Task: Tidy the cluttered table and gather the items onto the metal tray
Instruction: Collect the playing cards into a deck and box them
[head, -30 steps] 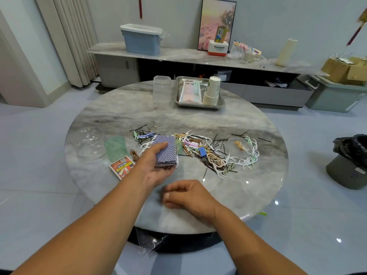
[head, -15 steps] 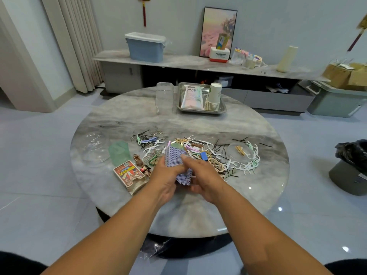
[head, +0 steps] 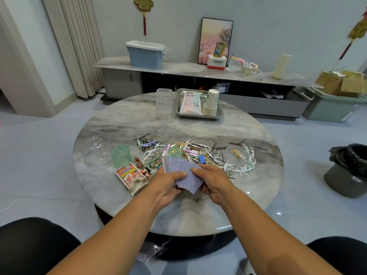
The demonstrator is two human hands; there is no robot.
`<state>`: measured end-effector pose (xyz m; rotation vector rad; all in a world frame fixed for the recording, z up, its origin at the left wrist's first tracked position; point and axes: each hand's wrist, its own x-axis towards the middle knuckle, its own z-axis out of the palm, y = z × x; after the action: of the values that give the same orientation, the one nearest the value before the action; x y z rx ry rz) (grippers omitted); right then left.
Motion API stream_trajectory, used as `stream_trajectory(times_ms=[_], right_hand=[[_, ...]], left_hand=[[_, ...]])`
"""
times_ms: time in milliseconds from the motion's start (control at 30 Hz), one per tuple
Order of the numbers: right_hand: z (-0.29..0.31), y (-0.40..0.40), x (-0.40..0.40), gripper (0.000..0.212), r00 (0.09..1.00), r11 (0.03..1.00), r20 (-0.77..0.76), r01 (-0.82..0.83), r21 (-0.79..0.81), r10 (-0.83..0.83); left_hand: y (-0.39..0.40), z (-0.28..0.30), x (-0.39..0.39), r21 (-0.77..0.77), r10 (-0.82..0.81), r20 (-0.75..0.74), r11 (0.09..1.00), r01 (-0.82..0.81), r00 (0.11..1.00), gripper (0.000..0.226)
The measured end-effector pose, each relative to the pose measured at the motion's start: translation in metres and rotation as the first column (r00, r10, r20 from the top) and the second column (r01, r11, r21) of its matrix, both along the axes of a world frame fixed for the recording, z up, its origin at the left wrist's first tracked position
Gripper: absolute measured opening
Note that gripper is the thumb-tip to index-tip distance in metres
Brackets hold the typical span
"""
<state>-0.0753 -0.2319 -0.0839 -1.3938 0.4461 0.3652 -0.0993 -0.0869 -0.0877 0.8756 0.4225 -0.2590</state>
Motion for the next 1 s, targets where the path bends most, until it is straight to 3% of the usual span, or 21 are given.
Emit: stream_trajectory(times_ms=[67, 200, 300, 433, 567, 733, 867, 1000], right_hand=[[0.002, -0.005, 0.003, 0.020, 0.998, 1.000, -0.058, -0.027, -0.006, 0.027], [0.006, -0.010, 0.004, 0.032, 0.974, 0.990, -0.178, -0.143, -0.010, 0.139], [0.004, -0.008, 0.005, 0.032, 0.972, 0.992, -0.198, -0.123, 0.029, 0.127], [0.000, -0.004, 0.008, 0.030, 0.984, 0.960, -0.178, 0.070, 0.272, -0.021], [-0.003, -0.002, 0.018, 0.029, 0.977, 0.903, -0.173, 0.186, 0.388, -0.126], [0.013, -0.021, 0.036, 0.029, 0.945, 0.862, -0.166, 0.326, 0.387, -0.283], [0.028, -0.024, 0.039, 0.025, 0.976, 0.909, -0.141, 0.205, 0.362, -0.164], [0.042, -0.013, 0.041, 0.023, 1.000, 0.954, 0.014, -0.003, 0.300, -0.001]], left_hand=[[0.001, 0.006, 0.006, 0.132, -0.027, 0.054, 0.991, 0.020, 0.998, 0.054], [0.000, 0.019, 0.011, 0.308, -0.044, 0.092, 0.951, 0.014, 0.995, 0.052], [-0.001, 0.019, 0.017, 0.273, 0.045, 0.035, 0.960, -0.053, 0.998, 0.047], [0.002, 0.008, 0.026, 0.066, 0.055, -0.173, 0.997, -0.045, 0.983, 0.038], [0.004, 0.005, 0.030, 0.062, 0.105, -0.232, 0.994, -0.093, 0.967, 0.039], [0.020, 0.020, 0.045, 0.188, 0.252, -0.170, 0.957, -0.219, 0.953, 0.042], [0.024, 0.037, 0.050, 0.205, 0.186, -0.139, 0.966, -0.155, 0.973, 0.043], [0.009, 0.053, 0.043, 0.069, 0.072, -0.120, 0.996, -0.064, 0.990, 0.030]])
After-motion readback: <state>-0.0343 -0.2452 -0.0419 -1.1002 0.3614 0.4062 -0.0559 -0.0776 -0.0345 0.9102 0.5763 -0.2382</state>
